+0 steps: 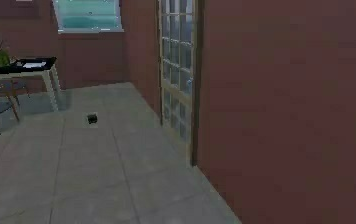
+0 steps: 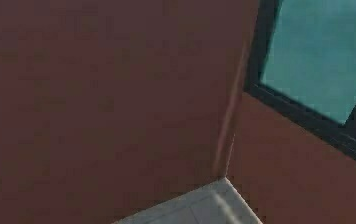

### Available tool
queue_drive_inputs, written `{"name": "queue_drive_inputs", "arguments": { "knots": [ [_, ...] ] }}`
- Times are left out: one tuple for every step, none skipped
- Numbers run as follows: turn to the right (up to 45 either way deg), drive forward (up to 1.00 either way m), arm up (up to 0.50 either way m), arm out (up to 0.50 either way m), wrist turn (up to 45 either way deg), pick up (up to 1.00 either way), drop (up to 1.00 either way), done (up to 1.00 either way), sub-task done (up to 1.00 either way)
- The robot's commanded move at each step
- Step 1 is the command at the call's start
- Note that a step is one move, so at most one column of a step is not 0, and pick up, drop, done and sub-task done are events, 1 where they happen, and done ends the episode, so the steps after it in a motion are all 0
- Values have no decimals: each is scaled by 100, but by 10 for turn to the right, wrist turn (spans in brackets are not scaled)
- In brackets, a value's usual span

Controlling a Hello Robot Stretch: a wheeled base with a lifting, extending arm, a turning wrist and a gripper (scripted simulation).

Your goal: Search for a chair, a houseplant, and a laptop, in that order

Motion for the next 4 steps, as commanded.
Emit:
{"name": "queue_drive_inputs", "arguments": {
  "knots": [
    [-330, 0, 0, 0, 0, 0, 0, 0, 0],
    [0, 100, 0, 0, 0, 0, 0, 0, 0],
    [0, 100, 0, 0, 0, 0, 0, 0, 0],
    [-30, 0, 0, 0, 0, 0, 0, 0, 0]
  ]
}}
